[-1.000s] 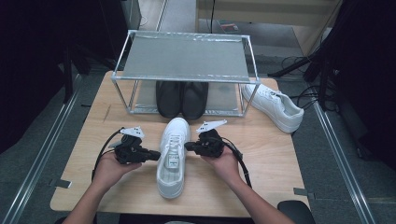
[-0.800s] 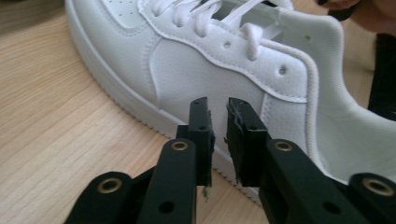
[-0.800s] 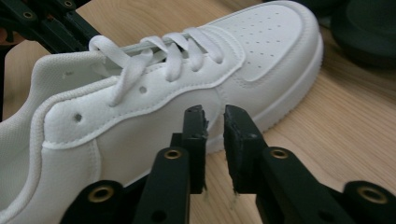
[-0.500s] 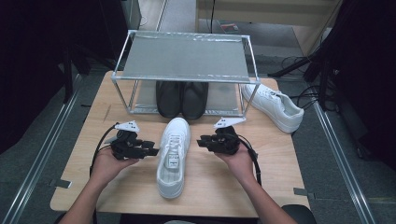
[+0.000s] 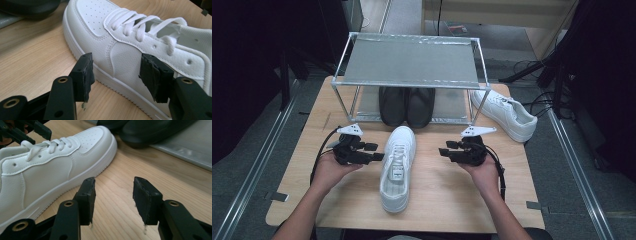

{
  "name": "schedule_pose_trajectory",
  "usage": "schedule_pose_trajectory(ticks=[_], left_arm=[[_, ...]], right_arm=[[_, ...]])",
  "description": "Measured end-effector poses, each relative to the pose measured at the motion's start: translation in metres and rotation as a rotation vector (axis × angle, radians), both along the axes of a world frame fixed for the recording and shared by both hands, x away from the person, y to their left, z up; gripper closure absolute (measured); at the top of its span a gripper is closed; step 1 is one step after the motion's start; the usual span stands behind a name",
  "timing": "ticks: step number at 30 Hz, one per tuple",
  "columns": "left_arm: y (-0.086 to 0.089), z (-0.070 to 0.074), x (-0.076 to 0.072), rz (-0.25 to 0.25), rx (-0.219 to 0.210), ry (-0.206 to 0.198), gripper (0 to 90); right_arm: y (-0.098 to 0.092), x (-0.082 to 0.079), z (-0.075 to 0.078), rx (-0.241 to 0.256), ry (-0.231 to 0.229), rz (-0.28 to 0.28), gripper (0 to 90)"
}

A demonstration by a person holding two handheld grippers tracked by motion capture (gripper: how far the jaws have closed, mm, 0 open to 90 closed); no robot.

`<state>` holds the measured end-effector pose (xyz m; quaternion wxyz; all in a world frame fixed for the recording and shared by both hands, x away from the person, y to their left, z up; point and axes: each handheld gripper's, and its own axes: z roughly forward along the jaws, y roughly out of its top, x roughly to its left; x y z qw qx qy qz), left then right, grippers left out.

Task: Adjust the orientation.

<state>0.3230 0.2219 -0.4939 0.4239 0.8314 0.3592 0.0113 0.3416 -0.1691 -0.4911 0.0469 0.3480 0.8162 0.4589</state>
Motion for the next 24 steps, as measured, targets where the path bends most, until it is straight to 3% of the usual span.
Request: schedule_pose_trajectory(ticks=[12,14,24], left_arm=[[-0.006,-0.001,0.007,-0.012,-0.019,-0.018,44.1],[-0.008,0.000,0.008,-0.018,0.002,-0.008,44.1],[-0.009,-0.001,0.010,-0.025,0.001,-0.001,44.2]], right_arm=[[-0.041,0.002,0.007,0.030,-0.024,-0.104,52.9],[-0.046,0.002,0.008,0.033,-0.026,-0.120,52.7],[-0.074,0.011,0.013,0.038,-0.034,-0.189,52.8]])
